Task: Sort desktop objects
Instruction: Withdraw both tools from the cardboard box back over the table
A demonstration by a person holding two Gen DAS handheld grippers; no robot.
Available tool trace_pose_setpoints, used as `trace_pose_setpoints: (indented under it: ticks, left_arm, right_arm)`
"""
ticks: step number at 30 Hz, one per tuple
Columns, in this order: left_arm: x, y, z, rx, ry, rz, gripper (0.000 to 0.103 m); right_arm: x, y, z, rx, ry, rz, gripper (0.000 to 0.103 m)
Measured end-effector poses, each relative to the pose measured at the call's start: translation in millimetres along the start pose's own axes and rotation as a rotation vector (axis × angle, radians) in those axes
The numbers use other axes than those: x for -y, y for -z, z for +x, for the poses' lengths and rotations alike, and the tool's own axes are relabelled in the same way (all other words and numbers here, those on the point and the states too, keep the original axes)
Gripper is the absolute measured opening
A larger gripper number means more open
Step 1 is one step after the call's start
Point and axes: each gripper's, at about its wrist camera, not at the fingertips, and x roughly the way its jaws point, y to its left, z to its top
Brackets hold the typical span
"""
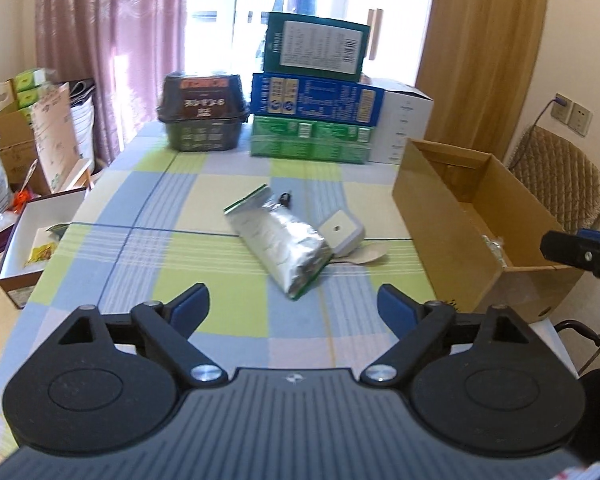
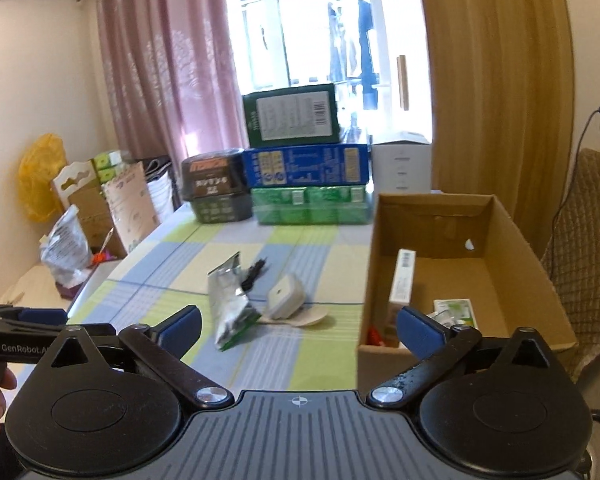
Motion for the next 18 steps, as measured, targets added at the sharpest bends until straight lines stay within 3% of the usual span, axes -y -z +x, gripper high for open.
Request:
trace_pose_setpoints:
  ticks: [18]
  left_arm:
    - [-42.3,7.5,4.5,-0.012,-0.045,-0.068,0.101]
  right_arm:
    - [-39.1,6.7,31.4,-0.06,-0.051,-0.094,0.101]
